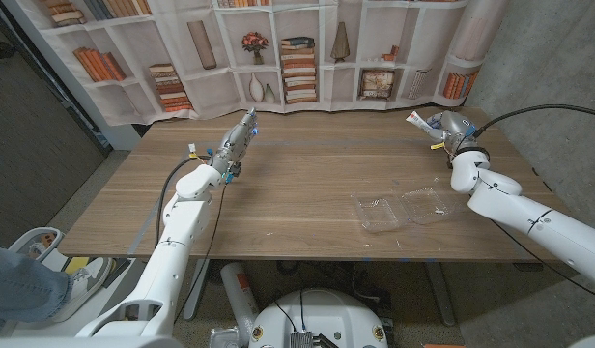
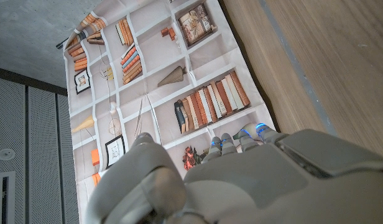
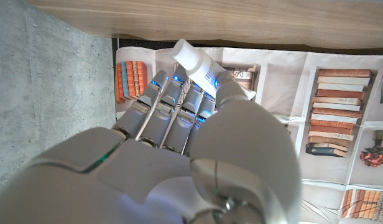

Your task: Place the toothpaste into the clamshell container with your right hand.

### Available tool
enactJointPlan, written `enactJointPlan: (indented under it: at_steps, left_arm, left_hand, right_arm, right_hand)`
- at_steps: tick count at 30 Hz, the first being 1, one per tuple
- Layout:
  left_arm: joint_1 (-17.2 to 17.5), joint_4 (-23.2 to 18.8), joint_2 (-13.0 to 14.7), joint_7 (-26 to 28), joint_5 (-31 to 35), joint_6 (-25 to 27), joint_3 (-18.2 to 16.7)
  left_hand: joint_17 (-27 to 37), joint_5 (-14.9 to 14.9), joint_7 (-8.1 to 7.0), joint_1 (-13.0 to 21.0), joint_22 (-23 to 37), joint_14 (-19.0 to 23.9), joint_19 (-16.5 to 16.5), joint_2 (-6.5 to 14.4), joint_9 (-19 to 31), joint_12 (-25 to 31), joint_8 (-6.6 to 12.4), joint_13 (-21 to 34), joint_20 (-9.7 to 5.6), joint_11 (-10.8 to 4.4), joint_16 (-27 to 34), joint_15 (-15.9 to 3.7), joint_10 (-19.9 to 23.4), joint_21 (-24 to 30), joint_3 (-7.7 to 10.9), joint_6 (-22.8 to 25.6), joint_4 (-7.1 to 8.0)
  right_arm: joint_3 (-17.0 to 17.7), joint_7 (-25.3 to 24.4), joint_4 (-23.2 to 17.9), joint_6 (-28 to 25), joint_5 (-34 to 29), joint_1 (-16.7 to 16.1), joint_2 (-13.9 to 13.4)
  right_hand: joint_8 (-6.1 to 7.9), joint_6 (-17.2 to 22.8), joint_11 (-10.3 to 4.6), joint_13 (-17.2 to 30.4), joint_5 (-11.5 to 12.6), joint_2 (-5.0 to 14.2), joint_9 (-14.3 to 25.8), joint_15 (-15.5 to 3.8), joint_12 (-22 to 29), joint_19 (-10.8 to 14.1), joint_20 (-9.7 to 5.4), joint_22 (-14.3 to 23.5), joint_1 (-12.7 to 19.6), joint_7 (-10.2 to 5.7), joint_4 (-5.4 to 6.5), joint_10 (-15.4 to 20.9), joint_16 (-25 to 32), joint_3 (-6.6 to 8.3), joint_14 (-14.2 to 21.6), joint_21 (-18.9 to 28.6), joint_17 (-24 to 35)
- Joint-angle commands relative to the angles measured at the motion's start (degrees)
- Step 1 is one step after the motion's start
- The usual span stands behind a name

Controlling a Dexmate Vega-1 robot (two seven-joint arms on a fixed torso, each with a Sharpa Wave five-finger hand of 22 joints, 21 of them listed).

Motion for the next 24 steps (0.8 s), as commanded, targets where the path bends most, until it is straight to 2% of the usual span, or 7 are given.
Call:
enactJointPlan:
  at_steps: [1,24]
  left_arm:
    - [0.84,-1.38,0.33,0.29,-0.19,0.18,-0.48]
    - [2.68,-4.48,0.82,1.77,0.38,1.55,0.21]
  left_hand:
    - [0.3,-0.14,0.15,0.1,0.11,-1.98,-5.03,0.34,0.07,0.06,-0.06,0.29,-0.6,-0.18,-0.05,0.26,-0.12,0.0,-0.3,-0.18,0.17]
    - [0.3,-0.19,0.09,0.21,0.11,-1.96,-5.02,0.42,0.07,0.05,-0.09,0.29,-0.64,-0.05,-0.04,0.38,-0.18,0.02,-0.47,-0.26,0.12]
  right_arm:
    - [2.39,-0.66,-3.27,1.44,-0.66,-3.2,-2.09]
    - [6.56,-1.07,-7.76,8.89,-1.28,-9.05,-6.9]
  right_hand:
    - [-0.28,0.12,-0.86,0.34,0.27,0.34,0.3,-7.46,0.47,-0.32,-7.73,0.1,0.87,-0.44,-0.13,0.94,-0.17,0.08,-0.48,-0.12,0.14]
    - [-0.24,0.63,-1.0,0.64,0.36,0.55,0.39,-7.57,0.71,0.15,-8.25,0.27,1.91,-1.37,-0.26,1.22,-0.24,-0.08,-0.84,0.08,0.15]
